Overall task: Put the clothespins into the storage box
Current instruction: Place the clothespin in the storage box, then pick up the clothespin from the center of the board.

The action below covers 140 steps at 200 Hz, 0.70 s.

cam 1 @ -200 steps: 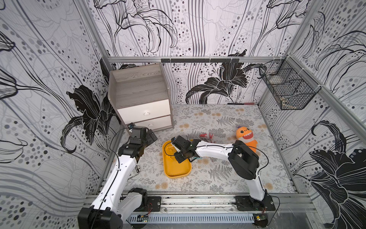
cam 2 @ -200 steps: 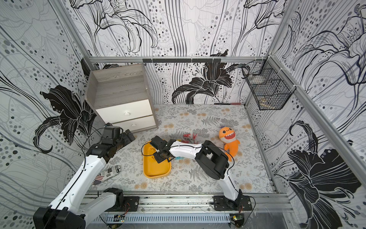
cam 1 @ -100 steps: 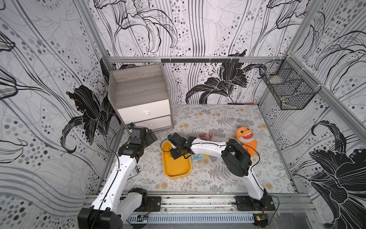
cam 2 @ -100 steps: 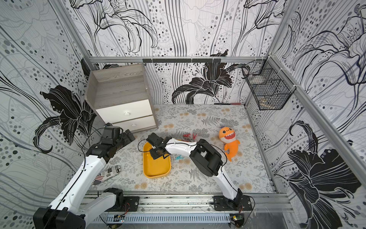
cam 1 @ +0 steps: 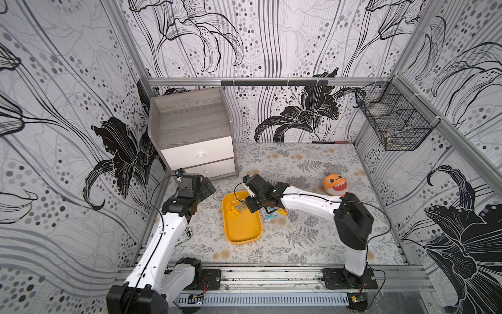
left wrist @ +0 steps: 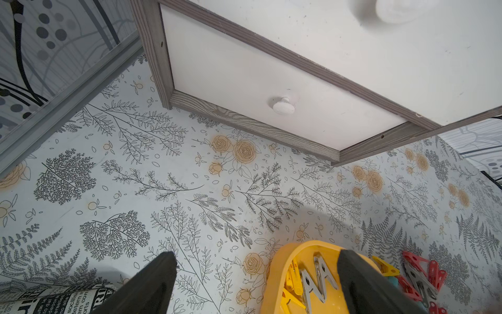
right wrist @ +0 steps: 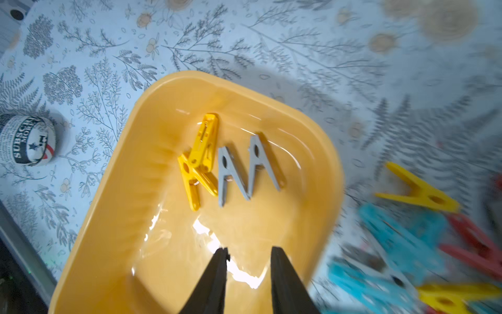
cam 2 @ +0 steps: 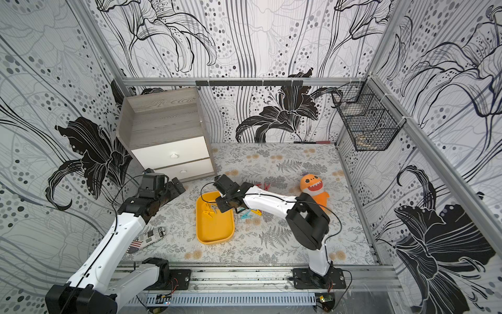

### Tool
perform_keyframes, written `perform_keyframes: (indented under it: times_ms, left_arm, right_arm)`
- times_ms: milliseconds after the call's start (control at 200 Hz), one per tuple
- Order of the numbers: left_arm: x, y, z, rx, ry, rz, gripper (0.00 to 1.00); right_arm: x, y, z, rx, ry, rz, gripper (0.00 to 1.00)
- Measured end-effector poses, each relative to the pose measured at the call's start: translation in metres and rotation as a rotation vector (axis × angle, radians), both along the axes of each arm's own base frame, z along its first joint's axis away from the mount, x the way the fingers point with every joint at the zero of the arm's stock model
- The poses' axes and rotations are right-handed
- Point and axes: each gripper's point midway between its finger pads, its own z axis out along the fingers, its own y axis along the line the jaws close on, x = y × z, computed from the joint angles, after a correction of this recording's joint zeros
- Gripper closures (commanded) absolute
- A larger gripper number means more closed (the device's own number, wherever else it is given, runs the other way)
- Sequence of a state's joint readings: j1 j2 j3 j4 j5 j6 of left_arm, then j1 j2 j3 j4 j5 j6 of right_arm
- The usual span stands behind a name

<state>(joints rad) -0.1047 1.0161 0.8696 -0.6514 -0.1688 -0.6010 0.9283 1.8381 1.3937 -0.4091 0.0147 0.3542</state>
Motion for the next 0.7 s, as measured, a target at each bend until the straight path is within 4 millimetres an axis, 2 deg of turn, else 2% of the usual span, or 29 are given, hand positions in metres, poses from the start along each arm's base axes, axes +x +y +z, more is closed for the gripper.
perform_keyframes:
  times_ms: [60,125,200,265,371,451,546,701]
  left_arm:
    - [0.000,0.000,0.000,0.000,-0.001,-0.001,0.03]
    - [0.000,0.000,0.000,0.000,-0.001,0.000,0.03]
    - [0.000,0.000,0.001,0.000,-0.004,0.000,0.03]
    - [0.000,0.000,0.002,0.000,-0.006,0.000,0.03]
    - [0.000,0.000,0.002,-0.001,-0.006,-0.001,0.03]
    - [0.000,0.000,0.002,-0.001,-0.006,-0.001,0.03]
    - [-0.001,0.000,0.002,-0.001,-0.006,-0.001,0.03]
    - [-0.001,0.000,0.002,-0.001,-0.008,-0.001,0.03]
  right_arm:
    - [0.003,-0.023,0.009,0.008,-0.013,-0.037,0.70]
    - [0.008,-0.048,0.010,0.004,-0.018,-0.081,0.71]
    - [0.006,-0.073,0.000,-0.022,-0.006,-0.113,0.72]
    - [-0.002,-0.086,-0.015,-0.054,0.020,-0.117,0.72]
    - [-0.017,-0.097,-0.039,-0.096,0.067,-0.096,0.68]
    - [-0.026,-0.101,-0.051,-0.112,0.086,-0.060,0.61]
    - [-0.031,-0.101,-0.057,-0.117,0.088,-0.012,0.56]
    - [-0.036,-0.097,-0.059,-0.120,0.071,0.081,0.53]
